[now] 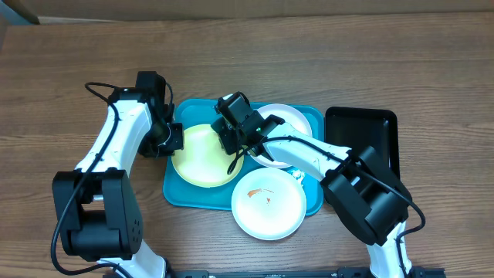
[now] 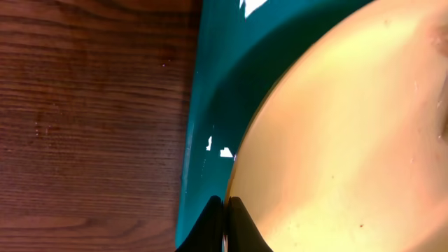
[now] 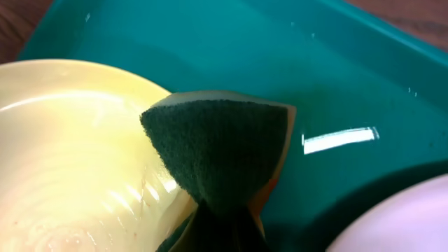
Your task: Clean dirty plates on tray and stack at the side
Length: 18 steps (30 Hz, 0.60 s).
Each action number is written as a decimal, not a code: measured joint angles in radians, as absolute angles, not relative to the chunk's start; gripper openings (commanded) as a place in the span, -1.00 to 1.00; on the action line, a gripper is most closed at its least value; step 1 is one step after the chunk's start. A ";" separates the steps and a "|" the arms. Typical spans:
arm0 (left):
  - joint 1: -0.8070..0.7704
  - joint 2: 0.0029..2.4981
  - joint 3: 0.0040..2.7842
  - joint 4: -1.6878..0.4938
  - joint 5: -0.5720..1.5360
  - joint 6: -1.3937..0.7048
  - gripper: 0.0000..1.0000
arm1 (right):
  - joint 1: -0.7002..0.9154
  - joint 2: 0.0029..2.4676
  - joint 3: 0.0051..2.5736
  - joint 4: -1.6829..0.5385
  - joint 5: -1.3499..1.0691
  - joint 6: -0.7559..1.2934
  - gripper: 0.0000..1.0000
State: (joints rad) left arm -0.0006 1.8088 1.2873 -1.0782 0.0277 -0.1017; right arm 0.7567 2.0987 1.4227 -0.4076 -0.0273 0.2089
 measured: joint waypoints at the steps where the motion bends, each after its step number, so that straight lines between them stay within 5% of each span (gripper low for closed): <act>1: -0.001 1.809 1.287 -1.078 0.028 -0.102 -0.92 | 0.757 2.097 1.426 -0.422 -0.029 0.210 -0.93; 18: -0.002 1.809 1.287 -1.061 0.014 -0.107 -0.92 | 0.643 1.918 1.533 -0.800 0.005 0.241 -0.92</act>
State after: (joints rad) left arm -0.0025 1.8088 1.2873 -1.0607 0.0139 -0.1066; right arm 0.6434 1.9179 1.5330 -0.7998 0.0051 0.2409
